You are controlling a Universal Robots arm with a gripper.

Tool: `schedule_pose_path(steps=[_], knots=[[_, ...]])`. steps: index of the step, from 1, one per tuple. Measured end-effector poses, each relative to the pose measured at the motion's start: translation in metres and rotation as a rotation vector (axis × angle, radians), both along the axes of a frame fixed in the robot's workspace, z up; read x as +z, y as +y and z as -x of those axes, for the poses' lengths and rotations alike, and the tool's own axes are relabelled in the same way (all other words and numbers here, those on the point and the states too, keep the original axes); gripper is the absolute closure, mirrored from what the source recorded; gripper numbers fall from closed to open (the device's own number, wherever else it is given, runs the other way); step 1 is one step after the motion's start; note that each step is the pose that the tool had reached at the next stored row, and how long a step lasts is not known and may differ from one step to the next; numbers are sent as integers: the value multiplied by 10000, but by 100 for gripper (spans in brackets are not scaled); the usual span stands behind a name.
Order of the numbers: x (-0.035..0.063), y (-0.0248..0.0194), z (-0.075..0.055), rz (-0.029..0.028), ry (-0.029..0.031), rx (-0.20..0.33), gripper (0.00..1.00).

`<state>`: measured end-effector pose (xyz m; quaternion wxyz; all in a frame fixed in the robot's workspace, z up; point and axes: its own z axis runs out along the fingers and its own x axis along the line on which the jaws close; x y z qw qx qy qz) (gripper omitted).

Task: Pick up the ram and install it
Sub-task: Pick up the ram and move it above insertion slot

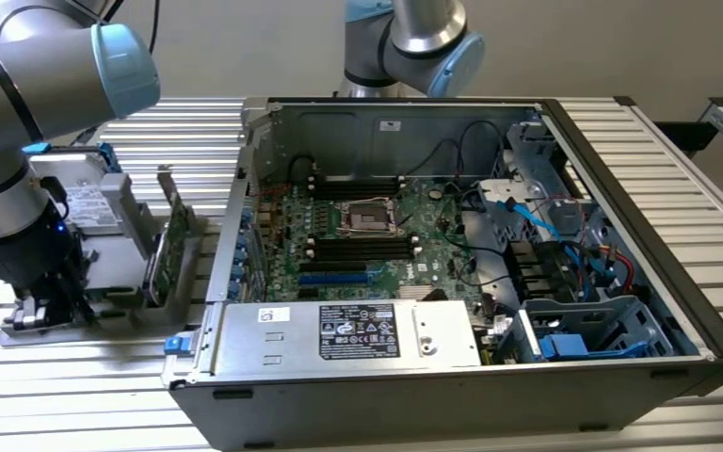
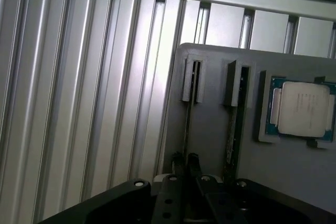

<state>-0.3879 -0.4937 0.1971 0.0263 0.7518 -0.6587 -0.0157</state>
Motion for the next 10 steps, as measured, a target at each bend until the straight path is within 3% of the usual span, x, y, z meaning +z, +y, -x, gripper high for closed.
schedule_pose_path(steps=[10], knots=[[-1,-1,0,1,1,-200,86]])
